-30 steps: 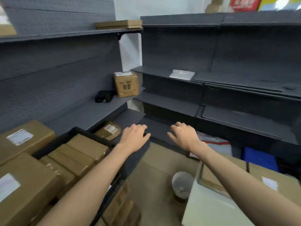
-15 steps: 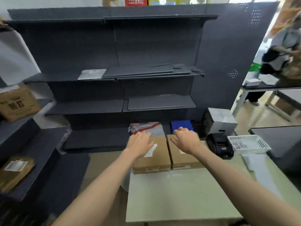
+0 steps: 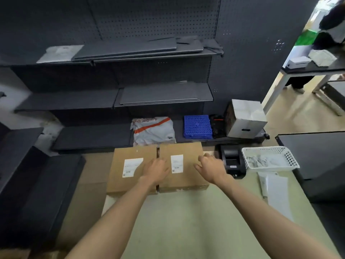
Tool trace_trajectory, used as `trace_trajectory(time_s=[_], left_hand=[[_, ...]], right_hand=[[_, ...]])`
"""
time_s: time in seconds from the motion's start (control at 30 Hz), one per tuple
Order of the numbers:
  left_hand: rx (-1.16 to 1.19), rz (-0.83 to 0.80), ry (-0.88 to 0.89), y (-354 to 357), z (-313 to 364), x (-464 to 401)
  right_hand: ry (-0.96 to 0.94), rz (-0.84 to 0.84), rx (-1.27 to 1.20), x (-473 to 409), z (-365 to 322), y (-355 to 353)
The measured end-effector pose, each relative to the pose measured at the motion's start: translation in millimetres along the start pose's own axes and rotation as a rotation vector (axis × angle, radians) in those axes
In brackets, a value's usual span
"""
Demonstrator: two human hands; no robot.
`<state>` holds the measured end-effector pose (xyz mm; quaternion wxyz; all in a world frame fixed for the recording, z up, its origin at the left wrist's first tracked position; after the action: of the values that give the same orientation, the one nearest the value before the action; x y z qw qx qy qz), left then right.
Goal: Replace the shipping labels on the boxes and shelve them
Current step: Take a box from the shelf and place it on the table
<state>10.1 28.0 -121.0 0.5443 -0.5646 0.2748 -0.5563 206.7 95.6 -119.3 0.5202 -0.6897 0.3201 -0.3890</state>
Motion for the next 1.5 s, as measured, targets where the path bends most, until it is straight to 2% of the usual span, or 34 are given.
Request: trace_trajectory(time_s=[0.27,0.43,0.53,0.7,1.07,1.37,1.5], left_hand=[[0.156,-0.106,-0.167,72,-30,-57],[0.269,-0.121,-0.289,103,-34,-84],[0.277,-0.076,-0.351,117,-30,-96],[0.302,-0.062,-0.450,143,-20,-101],[0.084,-0.081,-0.276,182,4,-15],[0.147,-0.067,-0.148,213,13,36],[0.246,-0.072,-0.165,212,8,30]], right_hand=[[0.089,-0.174,-0.107,-51,37,64],[0.229,-0.172,-0.251,-79,55,105],[0.318,-0.193,-0.377,-87,65,130],[0.354,-0.196,-0.557,-90,74,156],[0.414,-0.133,-0.607,10,94,175],[0.454,-0.094,-0.630,81,113,192],[0.383,-0.005,-0.394,71,113,184]])
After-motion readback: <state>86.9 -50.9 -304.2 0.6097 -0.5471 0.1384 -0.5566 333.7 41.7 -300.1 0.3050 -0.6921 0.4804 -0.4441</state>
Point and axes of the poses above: each hand's wrist, its own x-axis away from the middle knuckle, its own y-axis out of the palm, z = x × y, the point moved 3 cm from there along -x, towards the middle knuckle, and after that the axes turned 3 degrees about -y, right-handed, at the moved point
